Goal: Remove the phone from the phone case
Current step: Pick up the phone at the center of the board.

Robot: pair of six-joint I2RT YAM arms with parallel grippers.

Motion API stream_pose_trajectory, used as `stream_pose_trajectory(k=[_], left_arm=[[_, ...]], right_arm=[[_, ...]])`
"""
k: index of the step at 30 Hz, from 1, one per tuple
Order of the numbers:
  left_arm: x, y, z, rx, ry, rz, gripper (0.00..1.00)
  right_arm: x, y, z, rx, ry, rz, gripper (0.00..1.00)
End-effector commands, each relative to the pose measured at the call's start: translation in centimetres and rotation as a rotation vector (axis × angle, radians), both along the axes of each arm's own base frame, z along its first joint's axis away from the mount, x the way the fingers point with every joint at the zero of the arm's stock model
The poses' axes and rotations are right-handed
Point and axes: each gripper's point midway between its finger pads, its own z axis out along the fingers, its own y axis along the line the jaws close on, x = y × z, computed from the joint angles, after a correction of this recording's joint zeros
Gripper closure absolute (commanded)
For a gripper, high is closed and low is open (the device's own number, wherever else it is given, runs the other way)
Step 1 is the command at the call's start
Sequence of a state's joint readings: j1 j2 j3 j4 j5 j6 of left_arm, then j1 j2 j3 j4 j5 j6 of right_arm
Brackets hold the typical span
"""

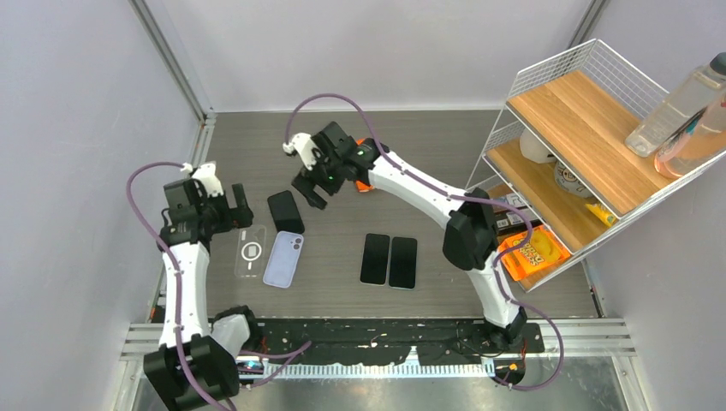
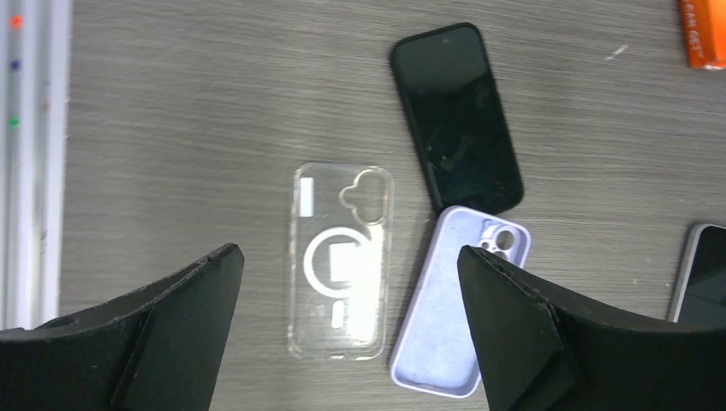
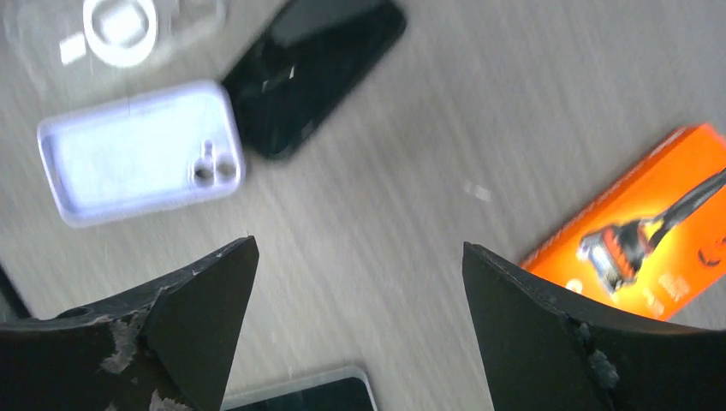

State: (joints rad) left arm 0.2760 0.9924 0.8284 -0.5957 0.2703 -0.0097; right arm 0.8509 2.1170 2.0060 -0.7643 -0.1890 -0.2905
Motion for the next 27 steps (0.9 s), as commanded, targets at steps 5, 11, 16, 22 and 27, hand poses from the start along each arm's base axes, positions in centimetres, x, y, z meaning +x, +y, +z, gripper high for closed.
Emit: stream_pose_trajectory(k=[5, 11, 16, 22, 27], left_arm=[[-2.7, 3.2, 1.4, 0.127, -0.060, 0.046, 0.00], [-4.1, 3.0, 2.0, 0.166, -0.107, 0.046, 0.01], [-4.8, 2.8, 2.3, 0.182, -0.111, 0.038, 0.00], [-4.9, 2.7, 2.3, 0.184, -0.108, 0.030, 0.00], [-4.8, 2.7, 2.2, 0.180, -0.107, 0.028, 0.00]], right_arm=[[4.3, 7.7, 1.3, 0.248, -0.042, -0.229, 0.05], [3.7, 11.3, -2.2, 0.298, 0.043, -0.255, 0.04], [2.8, 13.7, -4.0, 0.294, 0.033, -0.245, 0.05], [1.8, 15.2, -6.0, 0.268, 0.017, -0.253, 0.04], [1.2, 15.7, -7.5, 0.248, 0.009, -0.272, 0.05]])
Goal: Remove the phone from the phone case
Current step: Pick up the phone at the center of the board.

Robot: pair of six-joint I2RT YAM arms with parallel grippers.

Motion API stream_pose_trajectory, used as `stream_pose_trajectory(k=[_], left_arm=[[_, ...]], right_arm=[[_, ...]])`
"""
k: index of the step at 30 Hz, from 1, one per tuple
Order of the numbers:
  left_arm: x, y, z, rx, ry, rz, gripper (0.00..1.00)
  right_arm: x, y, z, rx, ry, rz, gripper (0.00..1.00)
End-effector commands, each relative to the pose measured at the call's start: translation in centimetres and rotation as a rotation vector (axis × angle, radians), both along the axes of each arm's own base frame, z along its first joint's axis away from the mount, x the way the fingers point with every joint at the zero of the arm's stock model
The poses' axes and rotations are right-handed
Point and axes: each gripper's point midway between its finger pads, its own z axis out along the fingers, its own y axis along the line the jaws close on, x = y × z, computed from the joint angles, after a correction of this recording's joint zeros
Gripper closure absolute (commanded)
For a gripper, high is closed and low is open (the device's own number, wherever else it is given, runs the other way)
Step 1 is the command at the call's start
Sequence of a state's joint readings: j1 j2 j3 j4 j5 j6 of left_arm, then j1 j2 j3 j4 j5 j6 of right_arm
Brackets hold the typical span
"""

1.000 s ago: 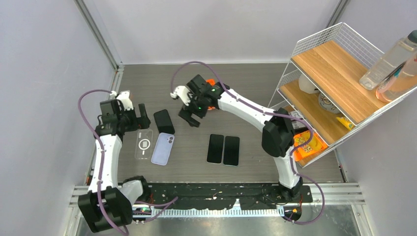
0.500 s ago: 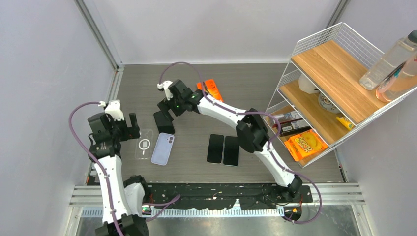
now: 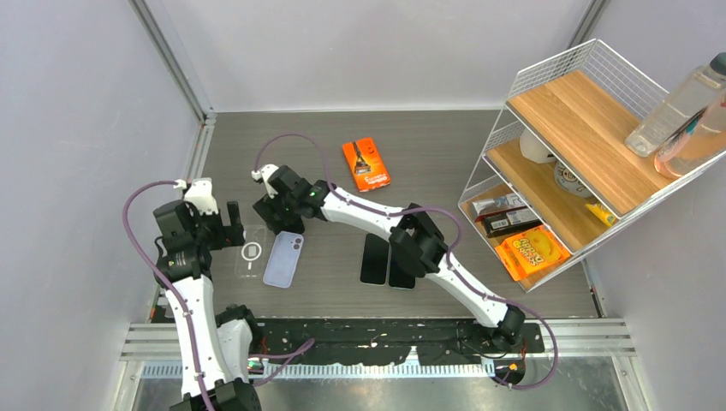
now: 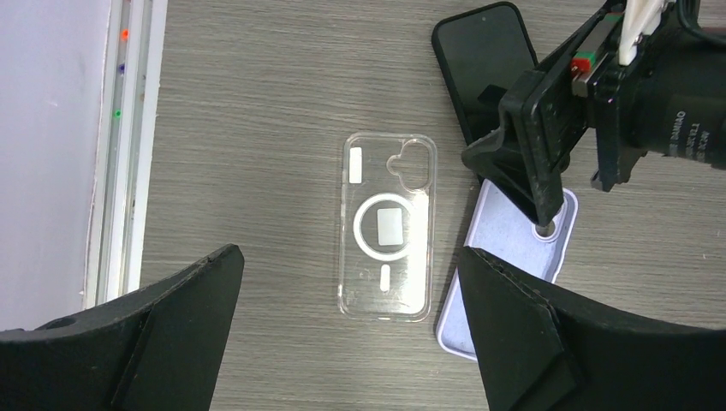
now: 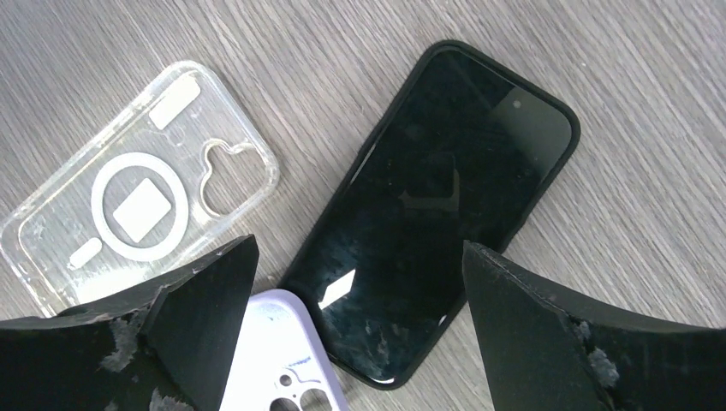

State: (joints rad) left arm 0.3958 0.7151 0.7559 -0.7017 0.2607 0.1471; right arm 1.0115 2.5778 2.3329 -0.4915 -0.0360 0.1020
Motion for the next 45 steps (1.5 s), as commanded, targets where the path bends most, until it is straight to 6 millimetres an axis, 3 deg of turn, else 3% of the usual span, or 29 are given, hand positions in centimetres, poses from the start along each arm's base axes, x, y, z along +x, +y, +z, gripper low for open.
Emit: stream_pose_trajectory(k=[1, 7, 15, 22, 31, 41, 45], left_arm=[[0.1, 0.4, 0.4, 0.021, -0.012, 0.001, 0.00], [0.3, 0.4, 0.1, 0.017, -0.012, -0.002, 0.01], [0.6, 0.3, -0.1, 0.009, -0.011, -0.009, 0.00], [0.8, -0.1, -0.1, -0.008, -0.015, -0.025, 0.00], [0.9, -0.4, 0.1, -0.022, -0.027, -0.041, 0.00], [1.0, -0.5, -0.1, -0.025, -0.022, -0.046, 0.01], [1.1, -0.6, -0.2, -0.039, -0.014, -0.053, 0.01]], right_arm=[[1.1, 1.6, 2.3, 0.061, -0.074, -0.059, 0.05], [2.1, 0.4, 0.6, -0.026, -0.151, -0.127, 0.05], [2.8, -0.5, 0.7, -0.108, -0.258, -0.158, 0.05], [3.4, -2.9, 0.1, -0.214, -0.306, -0.161, 0.04], [4.0, -6.4, -1.4, -0.218, -0.172, -0.144, 0.04], [3.3, -7.7, -3.3, -0.203, -0.026, -0.077, 0.01], [3.1, -7.8, -3.5, -0.198, 0.017, -0.019, 0.12]])
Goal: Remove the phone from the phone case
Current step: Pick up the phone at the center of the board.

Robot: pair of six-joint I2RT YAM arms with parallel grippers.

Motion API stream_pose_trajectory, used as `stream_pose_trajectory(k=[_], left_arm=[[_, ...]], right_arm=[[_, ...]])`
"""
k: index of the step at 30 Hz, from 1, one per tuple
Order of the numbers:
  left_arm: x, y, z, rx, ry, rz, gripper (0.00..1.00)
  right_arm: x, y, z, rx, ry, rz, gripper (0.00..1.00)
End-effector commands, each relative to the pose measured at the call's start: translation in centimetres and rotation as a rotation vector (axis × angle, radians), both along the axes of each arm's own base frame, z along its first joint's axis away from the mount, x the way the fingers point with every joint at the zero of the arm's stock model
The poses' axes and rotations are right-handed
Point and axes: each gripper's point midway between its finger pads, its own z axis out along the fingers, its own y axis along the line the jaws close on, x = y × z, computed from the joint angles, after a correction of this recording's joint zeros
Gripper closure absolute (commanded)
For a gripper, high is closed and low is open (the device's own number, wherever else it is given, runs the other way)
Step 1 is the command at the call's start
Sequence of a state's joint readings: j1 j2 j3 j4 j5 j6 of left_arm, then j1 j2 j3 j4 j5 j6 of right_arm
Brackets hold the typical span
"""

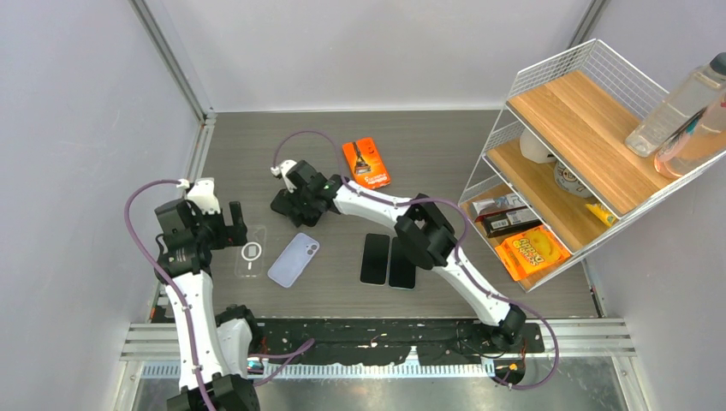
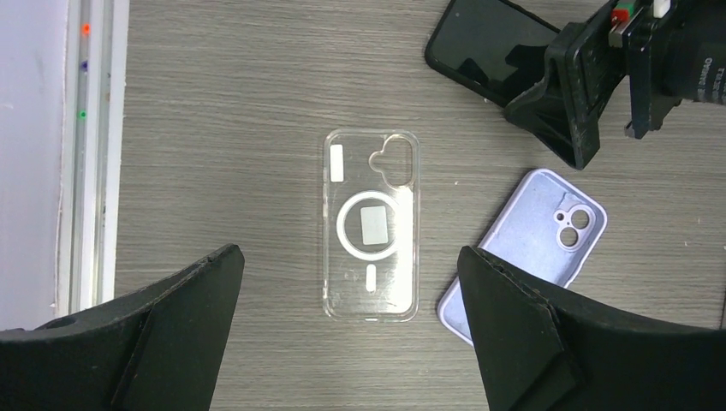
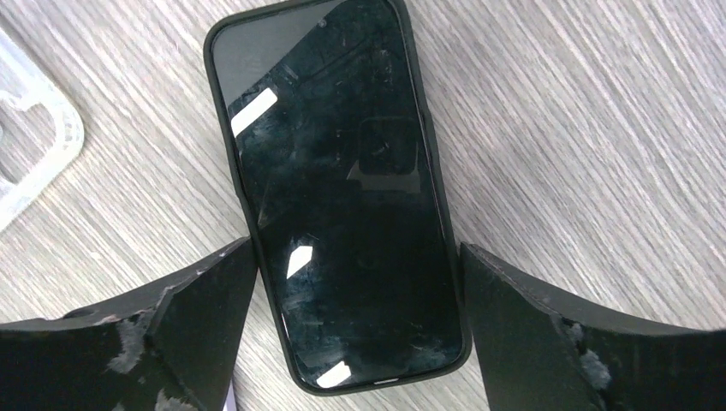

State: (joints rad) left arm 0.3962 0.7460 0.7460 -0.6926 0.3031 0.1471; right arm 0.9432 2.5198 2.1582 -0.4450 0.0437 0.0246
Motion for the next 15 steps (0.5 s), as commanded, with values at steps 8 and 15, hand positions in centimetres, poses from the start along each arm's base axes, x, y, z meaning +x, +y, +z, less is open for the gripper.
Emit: stream_pose_trajectory(k=[8, 15], left_arm=[[1.3, -0.8, 1.2, -0.033, -0.046, -0.067, 0.01], [2.7, -3.4, 2.7, -0.176, -0.083, -0.175, 0.01]], right_arm=[[-0.6, -4.7, -0.1, -0.116, 0.103, 0.101, 0.69], [0.2, -8.5, 3.8, -0.098, 0.020, 0.122, 0.94]])
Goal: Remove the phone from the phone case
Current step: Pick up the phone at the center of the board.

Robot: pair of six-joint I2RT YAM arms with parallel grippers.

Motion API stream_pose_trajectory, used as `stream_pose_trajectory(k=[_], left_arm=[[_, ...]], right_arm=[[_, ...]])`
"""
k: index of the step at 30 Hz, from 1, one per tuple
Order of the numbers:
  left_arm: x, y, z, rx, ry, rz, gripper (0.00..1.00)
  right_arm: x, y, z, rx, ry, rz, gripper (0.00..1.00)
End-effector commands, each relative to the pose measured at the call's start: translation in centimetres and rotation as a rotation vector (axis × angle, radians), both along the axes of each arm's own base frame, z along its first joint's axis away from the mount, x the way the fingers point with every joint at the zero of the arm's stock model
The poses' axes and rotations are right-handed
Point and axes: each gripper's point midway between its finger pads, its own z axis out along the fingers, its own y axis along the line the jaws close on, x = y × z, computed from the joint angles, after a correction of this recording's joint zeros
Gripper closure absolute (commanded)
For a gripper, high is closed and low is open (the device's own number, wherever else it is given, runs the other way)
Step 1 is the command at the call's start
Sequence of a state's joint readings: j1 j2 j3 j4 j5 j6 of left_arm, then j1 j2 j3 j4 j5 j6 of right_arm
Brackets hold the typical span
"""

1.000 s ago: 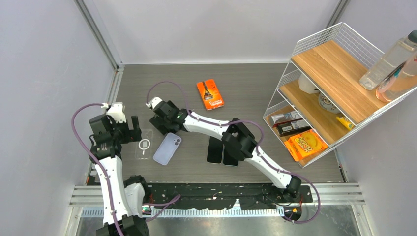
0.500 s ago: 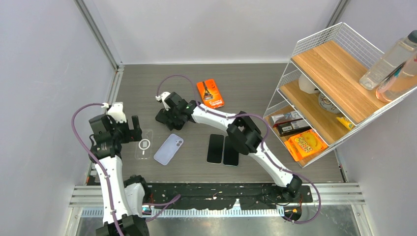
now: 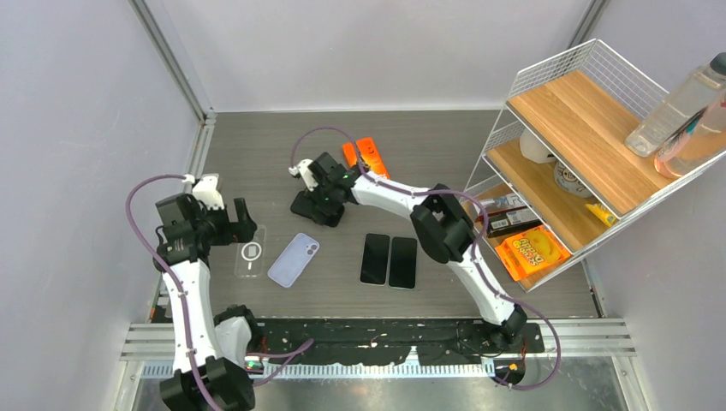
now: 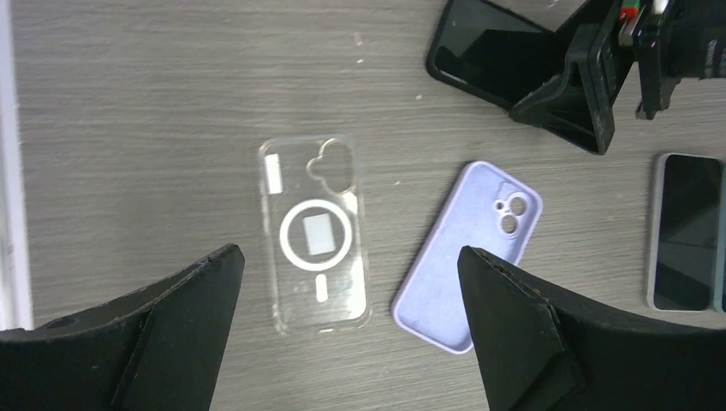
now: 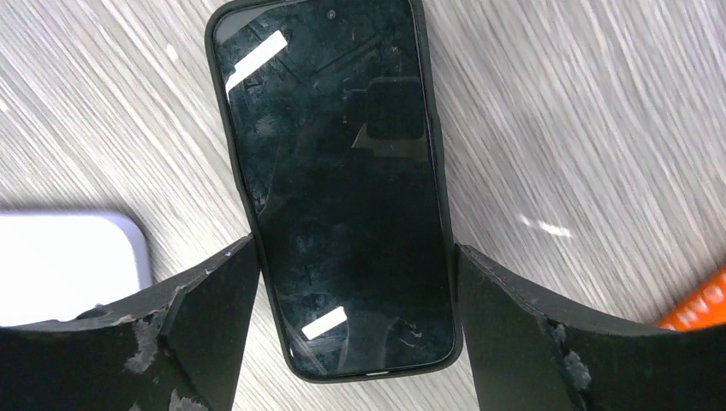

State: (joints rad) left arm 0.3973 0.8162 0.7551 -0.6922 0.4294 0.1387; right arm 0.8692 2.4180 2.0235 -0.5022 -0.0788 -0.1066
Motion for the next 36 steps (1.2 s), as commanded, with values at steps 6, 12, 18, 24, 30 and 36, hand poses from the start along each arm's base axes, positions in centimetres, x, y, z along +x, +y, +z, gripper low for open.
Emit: stream_pose_trajectory(k=[6, 12, 18, 24, 30, 36], left_arm=[[4.2, -3.4, 5.0, -0.186, -0.097, -0.146, 0.05], [6.1, -6.7, 5.6, -0.247, -0.064, -0.217, 0.06], [7.9, -9.2, 5.0, -0.318, 0.005, -0.253, 0.06], [8.7, -10.1, 4.2, -0.348, 0.049, -0.257, 0.06], [8.4, -9.9, 4.0, -0.325, 0.046, -0.261, 0.05], [8.0, -9.9, 3.8, -0.317, 0.051, -0.271, 0.04]], right_arm=[[-1.4, -6.0, 5.8, 0.002, -0.054, 0.107, 0.95], [-2.6, -7.1, 7.0, 0.048, -0.053, 0.181, 0.95], [-2.5, -7.9, 7.5, 0.068, -0.051, 0.193, 0.95], [-3.3, -8.4, 4.2, 0.000, 0.037, 0.190, 0.92], [-3.0, -8.2, 1.9, -0.060, 0.072, 0.213, 0.71], [-2.8, -7.8, 0.9, -0.105, 0.095, 0.256, 0.50]])
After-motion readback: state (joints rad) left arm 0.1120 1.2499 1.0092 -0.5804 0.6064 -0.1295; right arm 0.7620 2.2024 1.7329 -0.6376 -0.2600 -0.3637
